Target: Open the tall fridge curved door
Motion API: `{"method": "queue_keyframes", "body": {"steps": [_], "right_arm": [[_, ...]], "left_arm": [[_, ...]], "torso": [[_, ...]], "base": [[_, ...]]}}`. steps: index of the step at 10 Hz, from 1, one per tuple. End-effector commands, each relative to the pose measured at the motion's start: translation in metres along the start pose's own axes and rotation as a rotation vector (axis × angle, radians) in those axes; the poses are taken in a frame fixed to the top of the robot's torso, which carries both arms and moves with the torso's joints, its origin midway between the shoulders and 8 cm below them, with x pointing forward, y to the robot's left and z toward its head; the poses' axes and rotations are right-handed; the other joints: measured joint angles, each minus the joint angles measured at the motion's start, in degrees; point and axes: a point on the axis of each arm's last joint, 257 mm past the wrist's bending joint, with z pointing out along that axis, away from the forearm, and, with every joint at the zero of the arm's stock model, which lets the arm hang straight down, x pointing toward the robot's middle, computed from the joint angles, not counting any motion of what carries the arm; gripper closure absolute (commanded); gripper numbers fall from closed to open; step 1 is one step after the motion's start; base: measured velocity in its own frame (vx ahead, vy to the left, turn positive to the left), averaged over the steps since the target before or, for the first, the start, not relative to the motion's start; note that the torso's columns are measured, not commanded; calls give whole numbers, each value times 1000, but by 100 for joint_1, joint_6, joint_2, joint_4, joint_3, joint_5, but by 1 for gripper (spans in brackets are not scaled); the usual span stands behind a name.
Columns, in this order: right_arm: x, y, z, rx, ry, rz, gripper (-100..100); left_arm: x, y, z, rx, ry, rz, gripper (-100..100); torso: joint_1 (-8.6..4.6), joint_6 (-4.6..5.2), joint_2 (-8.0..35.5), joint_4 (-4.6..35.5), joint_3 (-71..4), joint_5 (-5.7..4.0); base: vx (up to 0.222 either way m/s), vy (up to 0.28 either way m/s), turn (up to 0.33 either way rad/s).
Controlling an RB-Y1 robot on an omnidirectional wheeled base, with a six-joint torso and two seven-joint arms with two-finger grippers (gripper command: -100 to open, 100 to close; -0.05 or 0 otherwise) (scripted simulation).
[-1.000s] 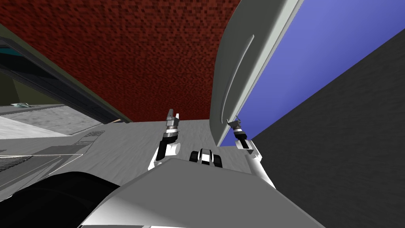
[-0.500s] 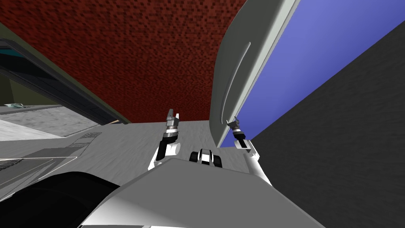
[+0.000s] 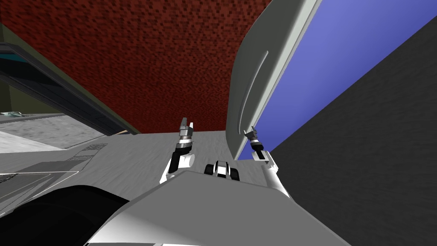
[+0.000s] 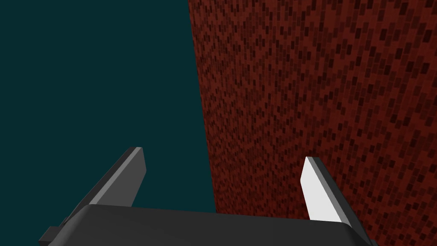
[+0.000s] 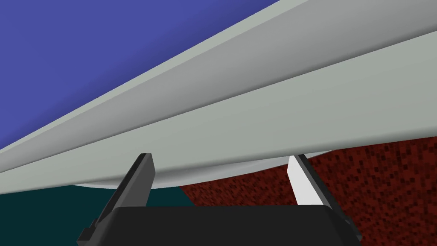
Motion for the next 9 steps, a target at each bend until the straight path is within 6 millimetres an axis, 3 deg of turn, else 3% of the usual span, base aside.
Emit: {"method": "queue_keyframes", "body": {"steps": [1,6,9], "right_arm": [[9,16,-3,-29,28,-46,-100],[2,51,-5,-56,59,-100,-100],[2,51,-5,-56,59,-100,-100]], "left_arm": [[0,0,0,0,0,0,0],[0,0,0,0,0,0,0],[0,0,0,0,0,0,0]], "torso": [[2,-5,-14,-8,-9,0],[-11,-28,-78,-45,-42,-23],[-18,-22,-101,-67,-57,-29]], "base": [[6,2,0],[14,1,-2],[-4,10,0]]}}
